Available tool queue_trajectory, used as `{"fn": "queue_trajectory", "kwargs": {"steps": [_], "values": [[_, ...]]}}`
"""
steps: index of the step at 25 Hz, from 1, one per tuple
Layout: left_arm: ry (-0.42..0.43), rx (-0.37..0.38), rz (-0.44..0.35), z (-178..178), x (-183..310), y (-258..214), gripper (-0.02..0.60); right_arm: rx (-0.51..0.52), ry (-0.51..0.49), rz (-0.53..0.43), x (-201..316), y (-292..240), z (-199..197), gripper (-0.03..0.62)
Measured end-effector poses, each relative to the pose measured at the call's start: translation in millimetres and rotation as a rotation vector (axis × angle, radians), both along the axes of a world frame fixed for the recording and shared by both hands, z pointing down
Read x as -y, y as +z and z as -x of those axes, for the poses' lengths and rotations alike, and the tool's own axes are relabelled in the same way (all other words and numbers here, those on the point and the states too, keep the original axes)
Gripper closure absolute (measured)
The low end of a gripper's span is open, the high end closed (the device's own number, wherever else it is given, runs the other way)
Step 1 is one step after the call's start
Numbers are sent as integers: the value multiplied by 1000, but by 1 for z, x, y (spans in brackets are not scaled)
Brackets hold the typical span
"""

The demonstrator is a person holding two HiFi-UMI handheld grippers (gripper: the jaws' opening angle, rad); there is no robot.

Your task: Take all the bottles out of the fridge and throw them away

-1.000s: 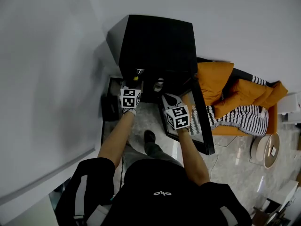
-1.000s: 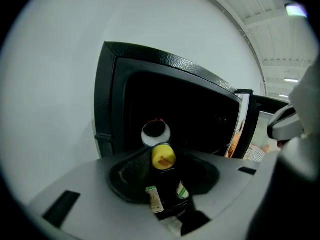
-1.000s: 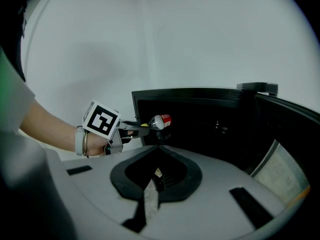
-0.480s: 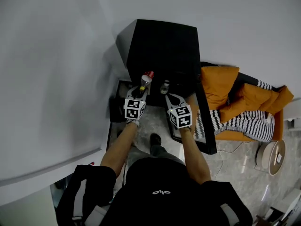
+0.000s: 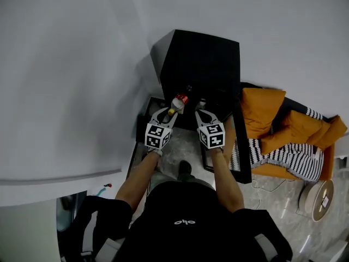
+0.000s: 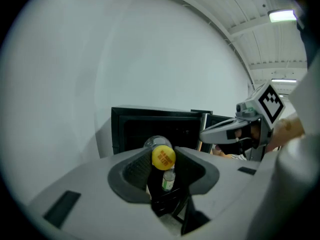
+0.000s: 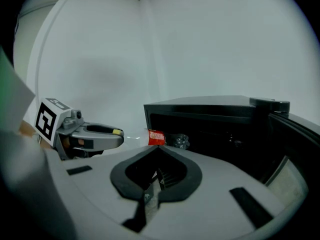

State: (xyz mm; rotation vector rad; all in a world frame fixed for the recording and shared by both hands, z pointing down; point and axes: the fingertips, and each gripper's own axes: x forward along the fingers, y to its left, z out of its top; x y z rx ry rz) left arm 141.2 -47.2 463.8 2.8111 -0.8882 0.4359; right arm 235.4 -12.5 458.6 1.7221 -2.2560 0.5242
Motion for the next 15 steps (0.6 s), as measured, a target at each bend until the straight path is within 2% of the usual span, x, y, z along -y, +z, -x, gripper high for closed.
{"fn": "queue_trajectory", "kwargs": {"steps": [7,15], "values": [[-55,-15,-45,33,-17,-27,440,11,-93,-24,7,-9,31,585],[-193,-5,-75,90,-34,-39,440,18,-242,-32,13,-12,85,585]]}}
